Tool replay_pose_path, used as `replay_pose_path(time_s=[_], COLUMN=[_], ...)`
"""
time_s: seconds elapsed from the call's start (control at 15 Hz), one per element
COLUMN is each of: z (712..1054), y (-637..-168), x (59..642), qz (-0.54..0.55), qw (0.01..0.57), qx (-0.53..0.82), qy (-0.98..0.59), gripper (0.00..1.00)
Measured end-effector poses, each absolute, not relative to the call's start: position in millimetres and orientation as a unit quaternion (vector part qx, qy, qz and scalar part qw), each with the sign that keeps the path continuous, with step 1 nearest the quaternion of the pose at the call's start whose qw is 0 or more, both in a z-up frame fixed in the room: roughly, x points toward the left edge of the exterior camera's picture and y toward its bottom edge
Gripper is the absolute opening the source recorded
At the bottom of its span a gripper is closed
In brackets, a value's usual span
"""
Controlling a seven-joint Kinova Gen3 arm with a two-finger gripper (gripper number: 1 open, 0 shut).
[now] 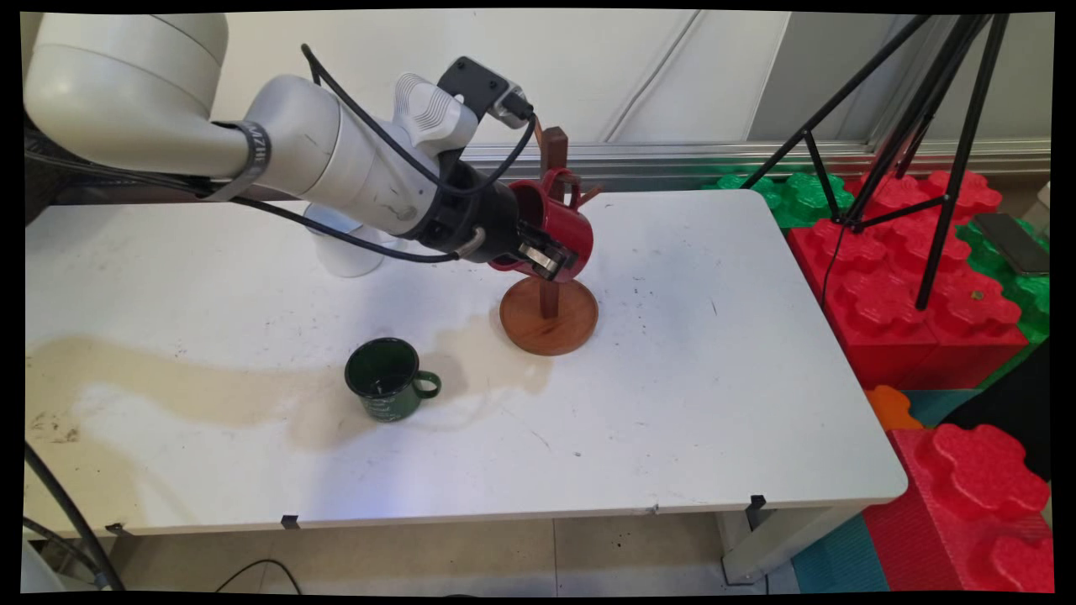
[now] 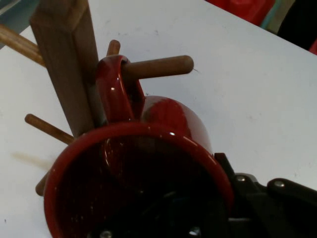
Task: Place the picked object on the table
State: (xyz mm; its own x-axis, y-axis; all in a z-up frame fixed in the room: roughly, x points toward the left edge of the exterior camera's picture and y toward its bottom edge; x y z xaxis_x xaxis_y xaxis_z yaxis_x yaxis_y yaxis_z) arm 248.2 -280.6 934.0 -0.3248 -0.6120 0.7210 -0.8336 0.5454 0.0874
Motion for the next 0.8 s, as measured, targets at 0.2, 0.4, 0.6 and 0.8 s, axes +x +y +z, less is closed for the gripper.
replay_pose_path(time_s=[0.2, 0.4, 0.6, 0.8], z=[937.9, 942.3, 946.7, 950.1], y=[-277.2, -273.4, -269.5, -265.2], x=[245.7, 241.2, 235.9, 231.4], qz=[0.151, 0.148, 0.144, 0.138], qw=[0.367, 0.371, 0.379, 0.386], qx=[0.456, 0.452, 0.445, 0.438], qy=[-0.797, -0.797, -0.798, -0.800], gripper=[0.00, 0.00, 0.00, 0.00])
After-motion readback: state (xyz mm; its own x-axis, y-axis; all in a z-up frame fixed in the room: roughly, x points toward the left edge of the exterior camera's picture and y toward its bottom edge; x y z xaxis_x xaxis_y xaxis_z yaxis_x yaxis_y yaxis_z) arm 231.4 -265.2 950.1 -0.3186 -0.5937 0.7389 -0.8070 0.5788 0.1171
